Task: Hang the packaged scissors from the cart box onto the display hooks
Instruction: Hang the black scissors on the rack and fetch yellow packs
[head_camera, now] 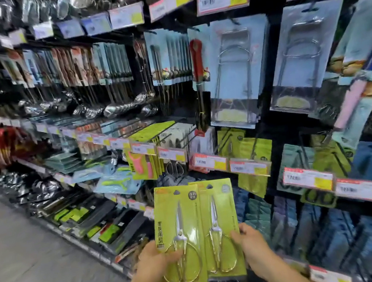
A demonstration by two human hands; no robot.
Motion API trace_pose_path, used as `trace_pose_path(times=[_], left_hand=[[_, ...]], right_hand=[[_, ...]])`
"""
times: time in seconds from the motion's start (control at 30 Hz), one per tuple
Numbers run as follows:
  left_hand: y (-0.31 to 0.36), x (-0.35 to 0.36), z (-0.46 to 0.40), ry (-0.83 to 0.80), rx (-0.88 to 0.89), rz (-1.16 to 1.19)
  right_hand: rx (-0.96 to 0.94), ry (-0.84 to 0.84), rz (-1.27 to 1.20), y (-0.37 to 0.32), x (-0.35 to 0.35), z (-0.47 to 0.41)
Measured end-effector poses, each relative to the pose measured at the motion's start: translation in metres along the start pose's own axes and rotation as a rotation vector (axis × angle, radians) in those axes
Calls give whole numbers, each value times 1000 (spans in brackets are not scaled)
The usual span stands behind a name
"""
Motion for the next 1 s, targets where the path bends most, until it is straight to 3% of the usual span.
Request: trace_pose_path(times=[0.5, 0.67, 0.83, 1.0], left_hand=[[53, -46, -140, -331, -46, -168], [52, -46, -164, -377, -71, -226], [49, -35, -168, -461, -86, -250], [41, -40, -181, -506, -106, -237]], right_hand=[[52, 432, -38, -17, 13, -94], [41, 478, -77, -9, 7, -97], [43, 426, 59, -2, 5, -100], [-50, 509, -94, -6, -6, -100]])
Point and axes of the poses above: each hand's wrist, its own z-axis away from the middle knuckle, its own x-axis out of the palm, y = z × x, the point moved 9 cm from there along -z, towards the middle knuckle, and after that the axes turned 13 degrees about -y, right-handed, at the moved point
